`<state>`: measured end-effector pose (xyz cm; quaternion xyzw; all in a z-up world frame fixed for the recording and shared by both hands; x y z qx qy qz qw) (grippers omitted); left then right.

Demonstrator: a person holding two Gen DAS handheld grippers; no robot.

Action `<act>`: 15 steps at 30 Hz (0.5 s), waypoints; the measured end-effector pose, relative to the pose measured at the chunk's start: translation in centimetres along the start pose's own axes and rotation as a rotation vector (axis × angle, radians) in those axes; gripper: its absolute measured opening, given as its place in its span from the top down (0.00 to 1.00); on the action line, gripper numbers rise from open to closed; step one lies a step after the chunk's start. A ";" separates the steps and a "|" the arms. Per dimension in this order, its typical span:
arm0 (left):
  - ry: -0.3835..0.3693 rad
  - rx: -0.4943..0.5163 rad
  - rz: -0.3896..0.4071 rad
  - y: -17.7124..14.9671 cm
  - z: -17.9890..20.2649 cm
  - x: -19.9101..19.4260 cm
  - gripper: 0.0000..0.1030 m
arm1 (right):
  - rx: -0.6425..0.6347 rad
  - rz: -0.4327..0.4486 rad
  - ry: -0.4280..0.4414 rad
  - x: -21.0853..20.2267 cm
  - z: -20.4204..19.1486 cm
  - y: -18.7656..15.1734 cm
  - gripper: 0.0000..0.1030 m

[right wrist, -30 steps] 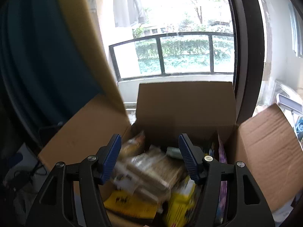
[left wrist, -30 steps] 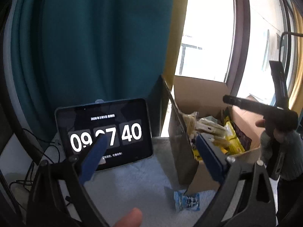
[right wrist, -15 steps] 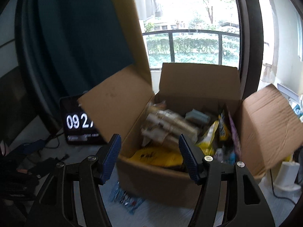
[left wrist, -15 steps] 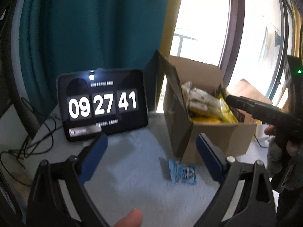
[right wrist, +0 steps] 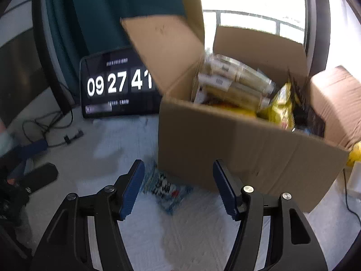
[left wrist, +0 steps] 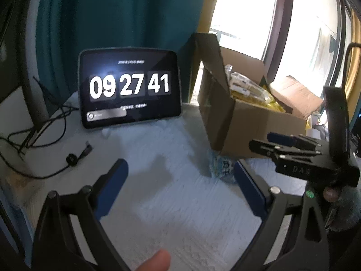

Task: Organize snacks
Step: 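Lower the right gripper to the small blue-white candy bag on the table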

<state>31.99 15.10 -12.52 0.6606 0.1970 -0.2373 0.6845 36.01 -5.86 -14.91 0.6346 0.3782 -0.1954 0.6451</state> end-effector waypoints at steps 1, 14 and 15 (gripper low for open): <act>0.000 -0.015 -0.007 -0.4 -0.3 0.1 0.07 | -0.002 -0.009 -0.001 0.3 0.0 -0.4 0.36; 0.045 -0.048 -0.086 -3.9 -2.0 3.1 0.08 | -0.068 -0.096 -0.004 3.9 -1.6 -2.8 0.36; 0.047 -0.053 -0.090 -4.0 -2.1 3.3 0.08 | -0.073 -0.099 -0.003 4.2 -1.8 -2.8 0.36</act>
Point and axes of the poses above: each gripper's, at about its wrist camera, not at the fingertips, and x roughly the way its jaws point, z to its right, y to its top, the point moved 5 cm from there along x, roughly the way its jaws point, and after that the axes turned 9 degrees about x, right-handed, at the moved point
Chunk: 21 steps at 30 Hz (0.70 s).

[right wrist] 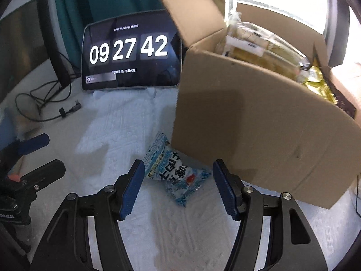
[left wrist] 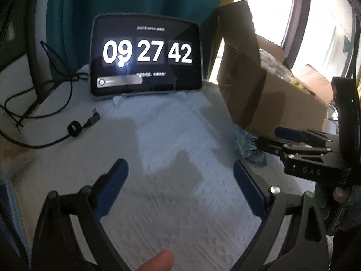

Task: Organize snacks
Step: 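Lower the right gripper to the small blue-white candy bag on the table, then close the right gripper on the blue-white candy bag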

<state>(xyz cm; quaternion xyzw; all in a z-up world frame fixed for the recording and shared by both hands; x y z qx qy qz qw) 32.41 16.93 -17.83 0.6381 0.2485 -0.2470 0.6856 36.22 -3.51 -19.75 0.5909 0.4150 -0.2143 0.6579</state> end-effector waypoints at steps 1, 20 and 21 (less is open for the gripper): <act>0.001 -0.004 -0.006 -0.1 -0.1 0.3 0.08 | -0.004 -0.005 0.001 0.3 -0.1 0.0 0.36; -0.033 -0.077 -0.086 -1.2 -1.2 3.2 0.08 | -0.014 -0.075 0.034 5.2 -0.8 -0.8 0.44; -0.034 -0.078 -0.088 -1.2 -1.1 3.2 0.08 | -0.022 -0.073 0.039 5.1 -1.0 -0.8 0.49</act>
Point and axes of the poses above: each gripper's, at about its wrist camera, not at the fingertips, and x roughly the way its jaws point, z to its right, y to its top, the point moved 5 cm from there along x, roughly the way its jaws point, and after that the axes turned 9 degrees about x, right-handed, at the moved point
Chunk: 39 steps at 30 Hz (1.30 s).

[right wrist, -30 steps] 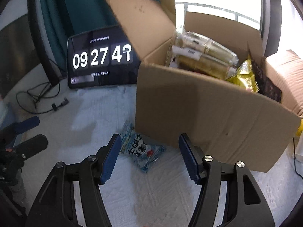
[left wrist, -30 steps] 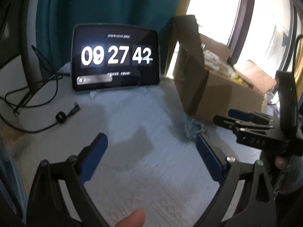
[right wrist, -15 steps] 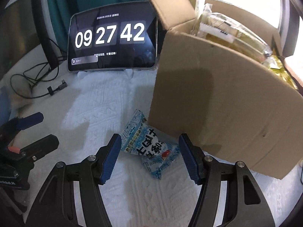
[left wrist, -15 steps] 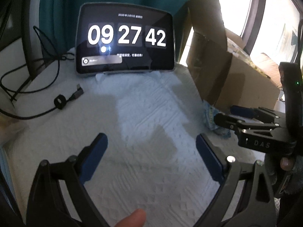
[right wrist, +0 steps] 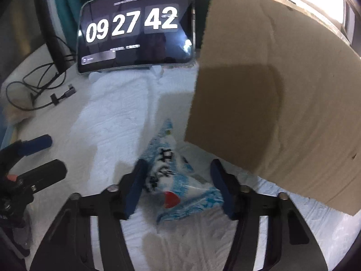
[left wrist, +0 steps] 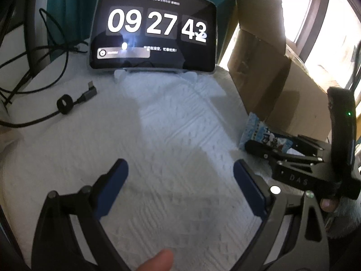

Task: Organize snacks
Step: 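Close the right gripper on the blue-white candy bag, then lift the candy bag with the right gripper and carry it over the box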

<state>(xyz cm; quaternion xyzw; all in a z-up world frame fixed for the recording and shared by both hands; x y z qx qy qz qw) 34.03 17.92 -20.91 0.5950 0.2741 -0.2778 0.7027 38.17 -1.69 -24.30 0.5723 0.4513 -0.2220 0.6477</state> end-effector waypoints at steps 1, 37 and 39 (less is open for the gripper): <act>0.000 -0.001 -0.002 0.0 0.0 0.0 0.08 | -0.012 0.002 -0.003 -0.1 -0.2 -0.1 0.51; 0.016 0.174 -0.073 -1.8 10.1 -1.3 0.08 | 0.173 0.102 -0.086 -12.1 11.3 -9.8 0.65; 0.006 0.193 -0.068 -1.6 11.6 -1.5 0.07 | 0.192 0.119 -0.090 -13.2 12.4 -10.1 0.65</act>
Point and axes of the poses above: each gripper's, at about its wrist camera, not at the fingertips, and x roughly the way its jaws point, z to its right, y to its top, the point moved 5 cm from there along x, roughly the way its jaws point, and after that the axes turned 9 degrees about x, right-handed, at the moved point
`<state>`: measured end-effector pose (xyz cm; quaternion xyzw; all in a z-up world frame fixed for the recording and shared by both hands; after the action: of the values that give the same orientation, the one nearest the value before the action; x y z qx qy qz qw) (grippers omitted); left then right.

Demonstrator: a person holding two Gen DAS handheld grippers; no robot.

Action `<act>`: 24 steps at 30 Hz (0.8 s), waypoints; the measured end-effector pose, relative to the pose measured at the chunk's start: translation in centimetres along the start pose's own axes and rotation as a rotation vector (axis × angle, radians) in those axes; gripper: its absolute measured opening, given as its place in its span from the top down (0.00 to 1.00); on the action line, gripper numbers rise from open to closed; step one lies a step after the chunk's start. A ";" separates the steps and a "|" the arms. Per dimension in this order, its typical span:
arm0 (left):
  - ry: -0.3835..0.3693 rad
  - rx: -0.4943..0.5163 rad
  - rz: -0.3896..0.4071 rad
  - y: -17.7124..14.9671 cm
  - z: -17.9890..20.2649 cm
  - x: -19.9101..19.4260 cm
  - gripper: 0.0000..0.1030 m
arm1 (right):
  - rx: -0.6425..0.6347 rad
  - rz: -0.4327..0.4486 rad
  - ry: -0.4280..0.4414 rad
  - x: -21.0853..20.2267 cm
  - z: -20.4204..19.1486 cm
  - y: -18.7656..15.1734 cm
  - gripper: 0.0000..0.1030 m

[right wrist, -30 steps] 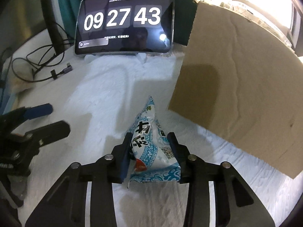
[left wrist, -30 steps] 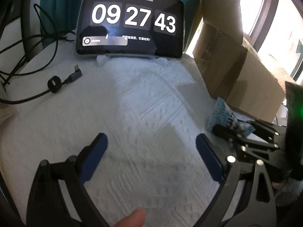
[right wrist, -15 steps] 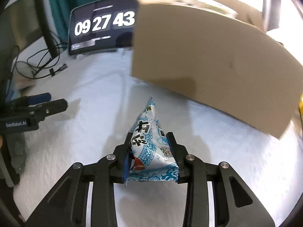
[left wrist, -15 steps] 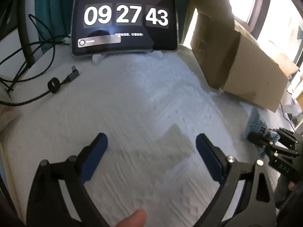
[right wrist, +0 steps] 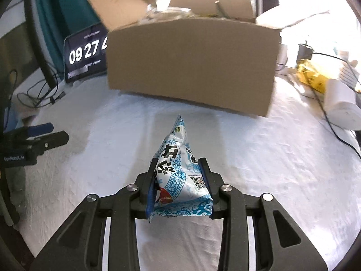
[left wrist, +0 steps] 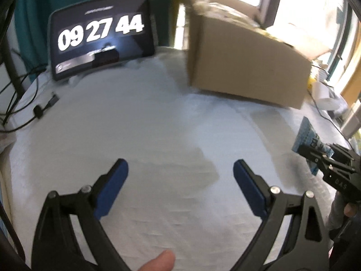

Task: Organize snacks
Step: 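Lift the candy bag with the right gripper and carry it over the box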

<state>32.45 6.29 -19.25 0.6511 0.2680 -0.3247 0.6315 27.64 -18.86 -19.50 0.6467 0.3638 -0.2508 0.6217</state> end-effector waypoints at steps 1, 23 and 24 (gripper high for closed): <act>-0.005 0.010 0.005 0.3 0.8 -0.2 0.08 | 0.007 0.008 -0.002 -0.5 0.6 0.0 0.65; -0.023 0.127 0.145 9.1 7.6 -4.3 0.07 | 0.042 0.177 -0.017 -7.0 6.3 7.5 0.65; -0.022 0.132 0.152 9.4 7.7 -4.5 0.07 | 0.040 0.183 -0.017 -7.2 6.3 8.0 0.65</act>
<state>36.04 -1.65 -9.63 0.7061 0.1888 -0.2998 0.6131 30.34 -25.86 -9.60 0.6874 0.2929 -0.2057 0.6320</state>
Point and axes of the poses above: each gripper's, at about its wrist camera, not at the fingertips, and x roughly the way its jaws point, z to its right, y to its top, the point moved 5 cm from there along x, roughly the way its jaws point, and after that the axes turned 9 degrees about x, right-handed, at the moved point
